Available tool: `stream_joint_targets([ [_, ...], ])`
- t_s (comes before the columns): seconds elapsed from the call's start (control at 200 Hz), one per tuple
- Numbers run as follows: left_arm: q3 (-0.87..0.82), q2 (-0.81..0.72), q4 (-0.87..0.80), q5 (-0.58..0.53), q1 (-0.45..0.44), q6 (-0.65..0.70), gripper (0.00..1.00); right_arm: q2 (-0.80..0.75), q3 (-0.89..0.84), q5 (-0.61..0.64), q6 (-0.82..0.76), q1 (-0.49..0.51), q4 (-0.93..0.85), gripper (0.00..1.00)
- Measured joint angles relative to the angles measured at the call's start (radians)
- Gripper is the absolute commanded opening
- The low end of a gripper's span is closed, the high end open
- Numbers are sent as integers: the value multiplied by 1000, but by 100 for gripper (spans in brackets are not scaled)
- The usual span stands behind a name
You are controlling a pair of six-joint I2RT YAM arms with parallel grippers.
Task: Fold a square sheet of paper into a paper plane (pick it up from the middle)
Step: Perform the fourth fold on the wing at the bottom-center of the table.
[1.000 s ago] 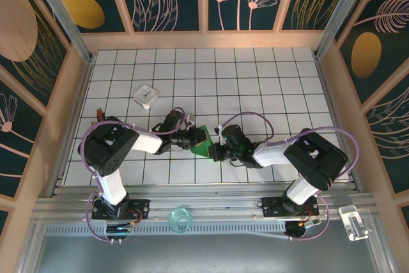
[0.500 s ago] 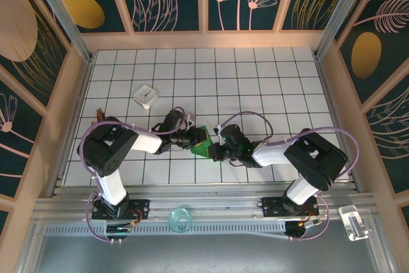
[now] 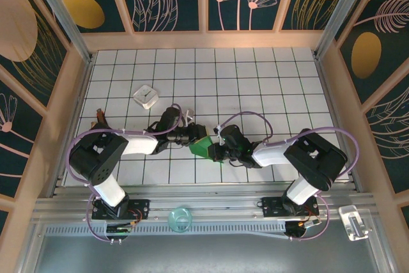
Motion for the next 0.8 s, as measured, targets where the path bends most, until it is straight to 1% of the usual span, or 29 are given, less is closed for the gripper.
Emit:
stream_joint_targets([
  [0.606,-65,-19,-29,6,1,0,24,0,0,3,0,0,-1,9],
  [0.801,-31,40,-40,6,1,0,24,0,0,4,0,0,-1,7],
])
